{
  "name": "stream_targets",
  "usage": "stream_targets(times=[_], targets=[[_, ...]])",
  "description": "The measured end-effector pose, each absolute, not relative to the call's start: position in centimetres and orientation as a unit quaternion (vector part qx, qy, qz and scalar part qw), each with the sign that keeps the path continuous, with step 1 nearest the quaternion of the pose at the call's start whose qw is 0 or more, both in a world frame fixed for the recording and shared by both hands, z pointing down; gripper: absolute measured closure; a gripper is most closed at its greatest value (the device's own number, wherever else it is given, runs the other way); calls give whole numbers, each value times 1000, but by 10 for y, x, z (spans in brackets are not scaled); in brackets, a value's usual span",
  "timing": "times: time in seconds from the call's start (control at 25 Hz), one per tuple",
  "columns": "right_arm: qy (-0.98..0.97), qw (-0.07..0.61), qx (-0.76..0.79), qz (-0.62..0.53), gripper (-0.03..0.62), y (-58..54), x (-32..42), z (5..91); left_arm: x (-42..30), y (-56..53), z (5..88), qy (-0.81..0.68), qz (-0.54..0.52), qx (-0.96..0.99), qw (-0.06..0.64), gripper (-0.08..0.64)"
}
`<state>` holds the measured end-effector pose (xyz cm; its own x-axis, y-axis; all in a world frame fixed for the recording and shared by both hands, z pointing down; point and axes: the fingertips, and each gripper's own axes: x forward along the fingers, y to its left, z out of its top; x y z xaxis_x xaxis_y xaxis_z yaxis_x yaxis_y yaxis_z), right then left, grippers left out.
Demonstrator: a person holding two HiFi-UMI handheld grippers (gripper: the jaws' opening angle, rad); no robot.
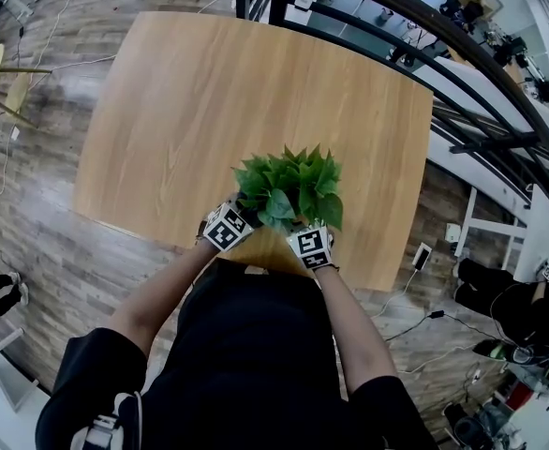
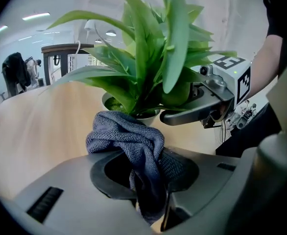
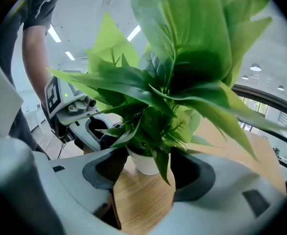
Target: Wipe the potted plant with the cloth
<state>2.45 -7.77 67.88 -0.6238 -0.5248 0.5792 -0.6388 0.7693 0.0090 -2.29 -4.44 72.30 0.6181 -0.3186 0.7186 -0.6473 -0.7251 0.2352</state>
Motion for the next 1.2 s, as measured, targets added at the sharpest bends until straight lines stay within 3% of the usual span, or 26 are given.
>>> stream_targets(times=[0.32, 0.6, 0.8, 1.2], targets=[[-925, 283, 232, 101, 313, -23, 4, 676, -39, -61, 725, -300, 332, 860, 248, 414], [-882, 290, 341, 149, 313, -47, 49, 698, -51, -69, 726, -321, 333, 852, 247, 414], [-899, 303, 304, 88, 313, -68, 39, 689, -46, -75, 724, -312, 335, 856, 241, 414], [-894, 282, 326, 118, 313, -73, 25, 678, -30, -62, 721, -286, 338, 866, 233, 414]])
